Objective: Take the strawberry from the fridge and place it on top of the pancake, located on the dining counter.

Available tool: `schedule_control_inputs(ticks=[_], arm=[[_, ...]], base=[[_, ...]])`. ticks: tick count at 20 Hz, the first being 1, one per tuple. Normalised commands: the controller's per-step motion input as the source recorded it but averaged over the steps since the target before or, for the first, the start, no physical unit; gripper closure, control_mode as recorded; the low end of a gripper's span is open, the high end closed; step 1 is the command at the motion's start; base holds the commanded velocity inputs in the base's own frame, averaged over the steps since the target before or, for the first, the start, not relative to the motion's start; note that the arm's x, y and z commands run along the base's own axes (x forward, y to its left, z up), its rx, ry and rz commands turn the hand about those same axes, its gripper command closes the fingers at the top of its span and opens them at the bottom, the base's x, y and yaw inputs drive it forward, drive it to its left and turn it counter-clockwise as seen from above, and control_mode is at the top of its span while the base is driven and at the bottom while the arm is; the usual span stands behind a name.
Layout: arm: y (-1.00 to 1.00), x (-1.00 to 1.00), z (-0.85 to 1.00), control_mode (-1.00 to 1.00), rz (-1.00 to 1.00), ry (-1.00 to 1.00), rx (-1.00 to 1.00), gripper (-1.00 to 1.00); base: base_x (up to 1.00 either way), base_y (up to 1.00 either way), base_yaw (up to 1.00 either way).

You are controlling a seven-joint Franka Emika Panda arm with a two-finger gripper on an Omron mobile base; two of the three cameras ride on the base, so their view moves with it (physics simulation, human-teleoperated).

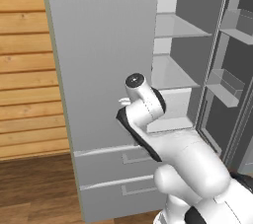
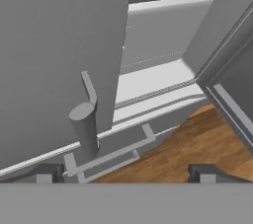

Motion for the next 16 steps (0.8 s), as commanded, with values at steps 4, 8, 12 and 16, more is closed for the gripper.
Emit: schedule_control_inputs(ticks=[4, 8, 12, 16], arm=[[0.0, 0.42, -0.27, -1.0, 0.02, 0.0, 0.03, -1.0], [0.0, 0.26, -0.31, -1.0, 0.04, 0.0, 0.01, -1.0], [0.0, 0.28, -0.23, -1.0, 0.04, 0.0, 0.01, -1.0], [0.0, 0.29, -0.25, -1.0, 0.06, 0.0, 0.03, -1.0]], base=[[0.0, 0.0, 0.0], [0.0, 0.0, 0.0], [0.0, 0.0, 0.0], [0.0, 0.0, 0.0]])
